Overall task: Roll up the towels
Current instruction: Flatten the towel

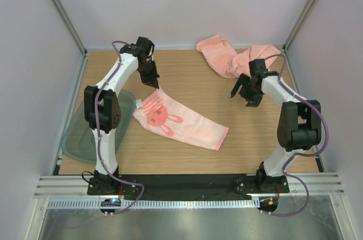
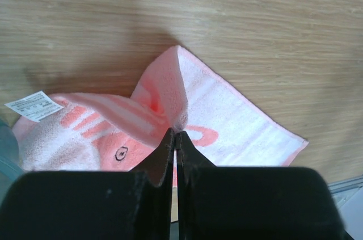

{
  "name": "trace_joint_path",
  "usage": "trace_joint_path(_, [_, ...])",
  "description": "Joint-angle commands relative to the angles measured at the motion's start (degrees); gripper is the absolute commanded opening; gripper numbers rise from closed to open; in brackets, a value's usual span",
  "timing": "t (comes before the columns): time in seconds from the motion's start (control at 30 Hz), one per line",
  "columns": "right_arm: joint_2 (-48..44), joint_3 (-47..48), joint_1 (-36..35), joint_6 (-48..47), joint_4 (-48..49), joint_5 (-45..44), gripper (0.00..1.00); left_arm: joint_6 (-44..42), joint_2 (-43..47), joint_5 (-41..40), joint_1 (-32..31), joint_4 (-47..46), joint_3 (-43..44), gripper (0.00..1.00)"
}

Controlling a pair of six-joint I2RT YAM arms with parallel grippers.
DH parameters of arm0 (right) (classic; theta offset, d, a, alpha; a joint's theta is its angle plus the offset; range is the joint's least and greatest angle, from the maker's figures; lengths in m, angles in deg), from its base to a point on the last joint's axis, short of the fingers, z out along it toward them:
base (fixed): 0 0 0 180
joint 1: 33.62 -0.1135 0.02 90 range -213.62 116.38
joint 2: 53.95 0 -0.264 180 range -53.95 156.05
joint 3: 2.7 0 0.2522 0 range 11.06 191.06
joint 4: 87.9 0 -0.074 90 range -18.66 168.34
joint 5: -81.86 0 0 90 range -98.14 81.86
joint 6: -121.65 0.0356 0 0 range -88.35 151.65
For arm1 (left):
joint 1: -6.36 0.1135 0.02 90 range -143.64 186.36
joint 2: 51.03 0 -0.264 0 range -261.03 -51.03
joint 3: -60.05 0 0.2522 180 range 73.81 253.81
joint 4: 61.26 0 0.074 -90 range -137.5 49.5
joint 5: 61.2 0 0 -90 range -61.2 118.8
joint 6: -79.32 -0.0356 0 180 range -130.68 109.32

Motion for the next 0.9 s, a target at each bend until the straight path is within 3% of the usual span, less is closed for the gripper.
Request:
trace_joint_path(0.0, [-4.4, -10.0, -2.5, 0.9, 4.2, 6.2, 0.85, -0.6, 3.3, 1.5, -0.1, -1.9, -2.5, 0.0])
trace_joint_path(0.2, [-9.8, -22.0, -7.5, 3.4, 6.1, 6.9, 0.77, -0.6, 2.8, 1.4, -0.2, -3.0, -4.5, 0.0])
trace_joint_path(0.37, [-8.8, -22.2, -8.7, 3.0, 6.1, 7.9, 0.65, -0.3, 3.7, 2.1, -0.2, -3.8, -5.4, 0.0])
trace_joint_path(0.6, [-9.7, -24.0, -11.9, 3.6, 5.7, 7.5, 0.61, -0.5, 5.2, 1.4, -0.1, -4.9, -8.0, 0.0])
trace_joint_path(0.77, [-9.1, -24.9, -12.5, 3.6, 6.6, 8.2, 0.49, -0.1, 5.5, 1.7, -0.1, -5.8, -9.5, 0.0])
trace_joint_path(0.87, [-8.3, -24.9, -12.6, 3.6, 7.2, 8.0, 0.36, -0.2, 5.7, 1.6, -0.1, -5.9, -9.9, 0.0])
